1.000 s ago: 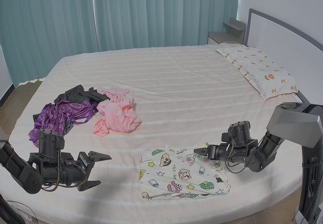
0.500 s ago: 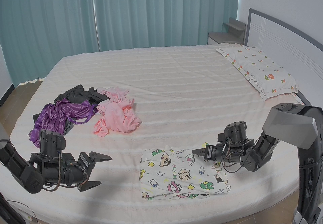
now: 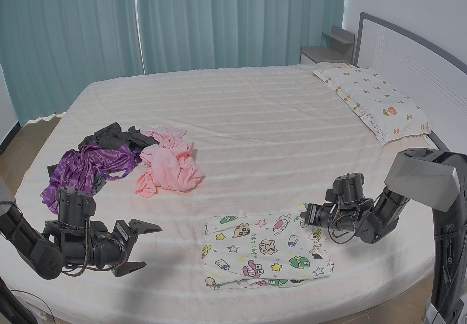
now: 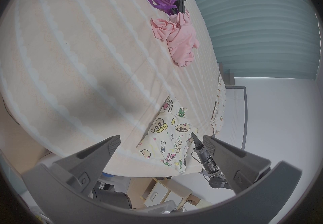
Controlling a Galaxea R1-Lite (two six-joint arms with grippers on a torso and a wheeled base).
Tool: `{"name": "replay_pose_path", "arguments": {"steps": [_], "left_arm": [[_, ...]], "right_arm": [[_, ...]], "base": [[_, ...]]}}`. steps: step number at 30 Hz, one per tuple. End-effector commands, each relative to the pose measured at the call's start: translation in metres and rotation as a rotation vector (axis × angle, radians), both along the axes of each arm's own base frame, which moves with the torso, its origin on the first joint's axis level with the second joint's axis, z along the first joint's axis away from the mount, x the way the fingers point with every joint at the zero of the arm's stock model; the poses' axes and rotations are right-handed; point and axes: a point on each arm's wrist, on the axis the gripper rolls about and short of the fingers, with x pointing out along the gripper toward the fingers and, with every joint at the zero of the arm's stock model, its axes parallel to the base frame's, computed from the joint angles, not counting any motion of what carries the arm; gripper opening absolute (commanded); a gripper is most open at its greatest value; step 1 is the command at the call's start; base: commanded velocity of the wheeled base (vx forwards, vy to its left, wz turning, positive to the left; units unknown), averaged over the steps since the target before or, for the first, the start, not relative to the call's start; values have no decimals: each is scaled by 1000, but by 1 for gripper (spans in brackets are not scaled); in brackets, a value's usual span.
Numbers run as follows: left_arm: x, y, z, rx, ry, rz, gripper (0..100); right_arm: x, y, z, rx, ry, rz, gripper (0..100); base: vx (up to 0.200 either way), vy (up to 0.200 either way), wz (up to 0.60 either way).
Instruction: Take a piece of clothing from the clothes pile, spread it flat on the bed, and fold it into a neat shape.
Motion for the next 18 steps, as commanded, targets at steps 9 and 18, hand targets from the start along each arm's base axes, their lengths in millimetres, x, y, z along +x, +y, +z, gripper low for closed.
{"name": "replay_pose_path", "arguments": {"steps": [9, 18], "left_arm": [[0, 0, 0, 2, 1, 0, 100], [1, 0, -1, 5, 3, 0, 100]], "right_arm": [[4, -4, 6, 15, -69, -25, 0], [8, -10, 10, 0, -98, -73, 0]], "base": [[0, 0, 0], [0, 0, 0]]}}
